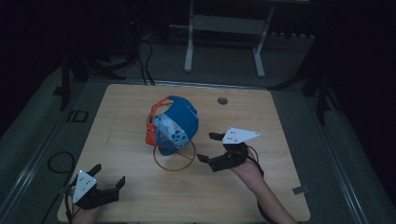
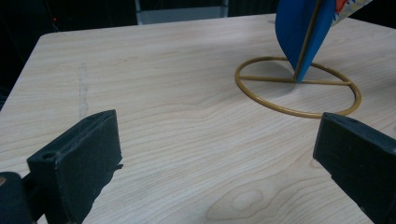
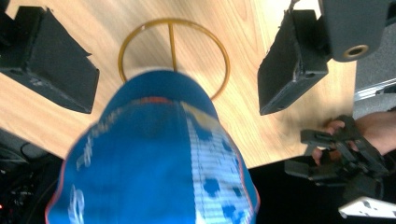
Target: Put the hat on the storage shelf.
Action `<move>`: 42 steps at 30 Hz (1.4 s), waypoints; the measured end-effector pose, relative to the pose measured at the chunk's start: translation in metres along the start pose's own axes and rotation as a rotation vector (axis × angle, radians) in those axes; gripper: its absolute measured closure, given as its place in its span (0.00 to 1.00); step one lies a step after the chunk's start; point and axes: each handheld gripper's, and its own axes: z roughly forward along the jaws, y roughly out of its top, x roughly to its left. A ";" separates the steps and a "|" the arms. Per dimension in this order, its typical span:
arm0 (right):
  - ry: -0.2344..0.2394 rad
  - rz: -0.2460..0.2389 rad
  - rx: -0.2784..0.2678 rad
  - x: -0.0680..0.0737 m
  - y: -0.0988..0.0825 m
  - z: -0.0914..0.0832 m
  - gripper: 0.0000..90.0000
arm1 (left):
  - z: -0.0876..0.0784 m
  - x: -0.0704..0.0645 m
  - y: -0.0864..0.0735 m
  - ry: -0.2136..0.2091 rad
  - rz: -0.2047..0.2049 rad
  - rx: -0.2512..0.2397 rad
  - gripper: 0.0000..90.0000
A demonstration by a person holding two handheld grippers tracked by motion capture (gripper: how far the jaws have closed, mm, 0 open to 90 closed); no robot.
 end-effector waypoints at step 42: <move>-0.060 0.097 0.116 -0.021 -0.127 -0.016 0.15 | 0.002 0.000 -0.001 -0.024 -0.006 0.015 0.01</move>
